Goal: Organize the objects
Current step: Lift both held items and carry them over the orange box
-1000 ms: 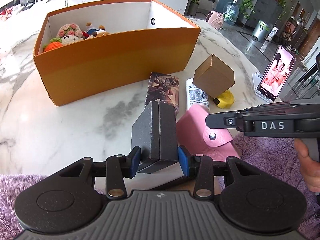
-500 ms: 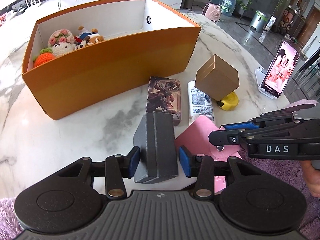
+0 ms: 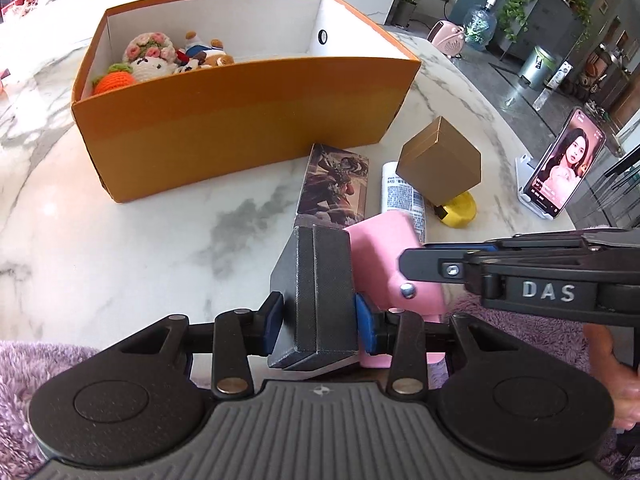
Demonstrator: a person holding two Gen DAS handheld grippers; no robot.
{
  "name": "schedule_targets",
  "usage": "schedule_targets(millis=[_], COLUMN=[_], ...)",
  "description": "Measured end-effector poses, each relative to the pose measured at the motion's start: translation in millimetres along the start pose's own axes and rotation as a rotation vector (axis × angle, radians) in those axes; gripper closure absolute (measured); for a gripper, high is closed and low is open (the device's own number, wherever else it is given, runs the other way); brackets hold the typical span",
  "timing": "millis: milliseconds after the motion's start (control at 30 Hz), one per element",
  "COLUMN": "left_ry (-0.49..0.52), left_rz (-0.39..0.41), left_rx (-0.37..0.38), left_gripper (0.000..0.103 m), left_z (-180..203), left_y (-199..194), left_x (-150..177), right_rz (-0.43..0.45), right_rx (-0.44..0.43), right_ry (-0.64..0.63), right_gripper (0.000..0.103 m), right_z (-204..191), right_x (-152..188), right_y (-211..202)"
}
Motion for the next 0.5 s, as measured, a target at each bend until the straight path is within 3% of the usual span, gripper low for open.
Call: schedule_targets(millis=[233, 367, 500], left_ry=[-0.031, -0.045, -0.064], left_rz=[0.021, 0.028, 0.032], left_rx=[0.011, 0.017, 0.028], left_gripper=[0.059, 0.058, 0.058], left_z=[-4, -5, -9], left_y=[1, 0, 0], left_x=[3, 5, 5], right_rz=[-0.026, -0.034, -0.048], right_rx=[-0.084, -0.084, -0.075], right_ry=[0.075, 0.113, 0.129], right_gripper=[0.078, 0.075, 0.079], right_z=[-4, -3, -1], right_x=[4, 4, 7], right_y=[20, 29, 33])
Point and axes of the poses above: each gripper's, at about its wrist camera, not at the fingertips, and y roughly the way its jaws point, z to its right, x to its underside, the point moved 5 cm from there along y, roughly the way its jaws point, and after that the axes turned 4 degrees about -y, right-handed, at the moved point
